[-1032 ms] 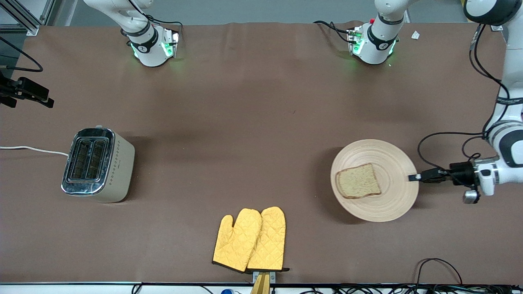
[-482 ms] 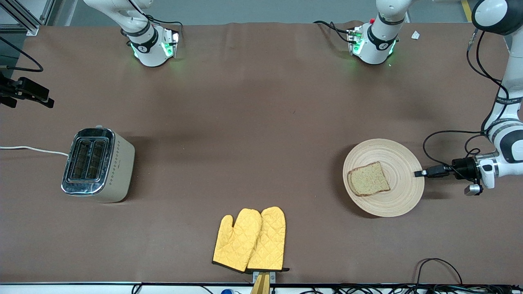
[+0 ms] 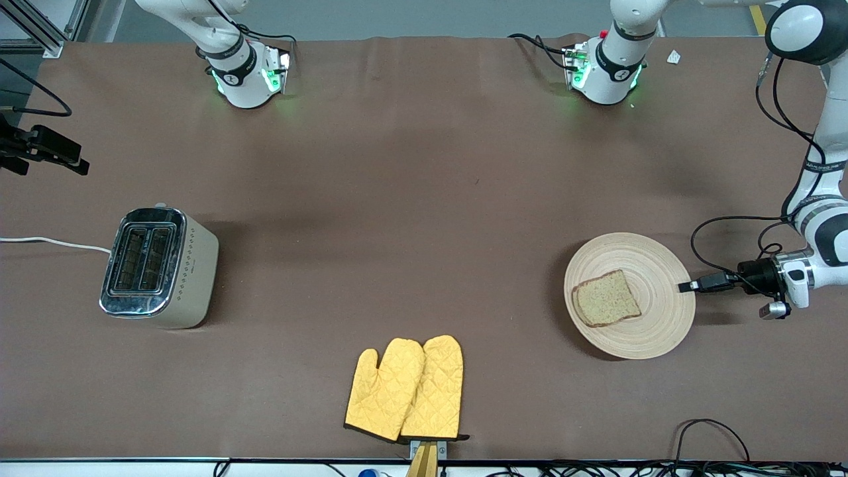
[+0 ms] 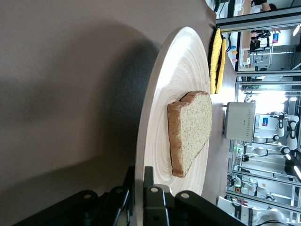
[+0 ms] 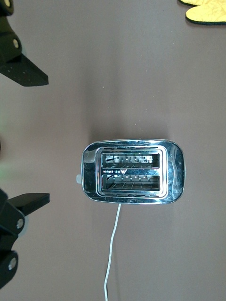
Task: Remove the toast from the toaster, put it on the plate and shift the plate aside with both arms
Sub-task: 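Open the left gripper and release the plate rim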
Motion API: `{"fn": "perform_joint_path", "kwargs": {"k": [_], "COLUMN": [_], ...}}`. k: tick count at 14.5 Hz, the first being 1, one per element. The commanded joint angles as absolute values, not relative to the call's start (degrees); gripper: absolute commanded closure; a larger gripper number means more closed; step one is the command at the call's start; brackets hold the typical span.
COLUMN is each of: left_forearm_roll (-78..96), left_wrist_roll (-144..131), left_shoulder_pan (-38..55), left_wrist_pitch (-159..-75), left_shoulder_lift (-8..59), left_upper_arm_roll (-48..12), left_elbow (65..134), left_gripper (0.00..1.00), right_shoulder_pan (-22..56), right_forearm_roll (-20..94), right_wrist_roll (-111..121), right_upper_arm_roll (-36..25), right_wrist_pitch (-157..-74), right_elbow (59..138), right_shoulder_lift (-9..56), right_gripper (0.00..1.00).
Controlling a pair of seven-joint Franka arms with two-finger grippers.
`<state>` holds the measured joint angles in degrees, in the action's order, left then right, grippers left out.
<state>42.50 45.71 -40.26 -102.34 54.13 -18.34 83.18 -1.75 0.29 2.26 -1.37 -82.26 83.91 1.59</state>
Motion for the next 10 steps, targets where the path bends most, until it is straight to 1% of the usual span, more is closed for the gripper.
{"fn": "perform_joint_path", "kwargs": {"k": [1,2,3,4,5,6,7,10], "left_forearm_roll": [44.21,44.21,44.21,44.21,44.21,44.21,44.12,42.46], "left_wrist_roll": [48.60,48.52,48.60,48.43,47.99,47.64,47.81,46.68], "left_shoulder_pan": [-40.69,-40.69,-40.69,-40.78,-40.69,-40.78,-40.78,-40.43], "left_wrist_pitch": [-101.07,-101.07,-101.34,-101.34,-101.34,-101.34,-101.16,-100.64], "left_shoulder_lift": [56.51,56.51,56.69,56.95,56.61,56.51,56.25,54.59], "left_upper_arm_roll": [-19.07,-19.07,-18.99,-19.07,-19.07,-19.07,-19.07,-19.07], "left_elbow": [80.16,80.16,80.07,80.07,80.07,80.07,79.89,77.09], "left_gripper": [0.97,0.96,0.91,0.83,0.66,0.22,0.00,0.00], "right_shoulder_pan": [-1.93,-1.93,-1.93,-1.93,-1.85,-1.85,-1.85,-0.80], "right_forearm_roll": [0.97,1.05,1.05,1.05,1.05,0.97,1.05,0.97], "right_wrist_roll": [1.58,1.58,1.58,1.58,1.58,1.58,1.58,1.49], "right_upper_arm_roll": [-1.05,-1.05,-1.05,-1.05,-1.05,-1.05,-0.97,-0.97], "right_wrist_pitch": [-82.79,-82.88,-82.88,-82.71,-82.53,-82.36,-82.44,-82.27], "right_elbow": [85.69,85.69,85.61,85.69,85.69,85.69,85.69,85.78], "right_shoulder_lift": [-0.18,-0.18,-0.18,-0.18,-0.18,-0.26,-0.26,-0.26], "right_gripper": [0.00,0.00,0.00,0.00,0.00,0.00,0.00,0.00]}}
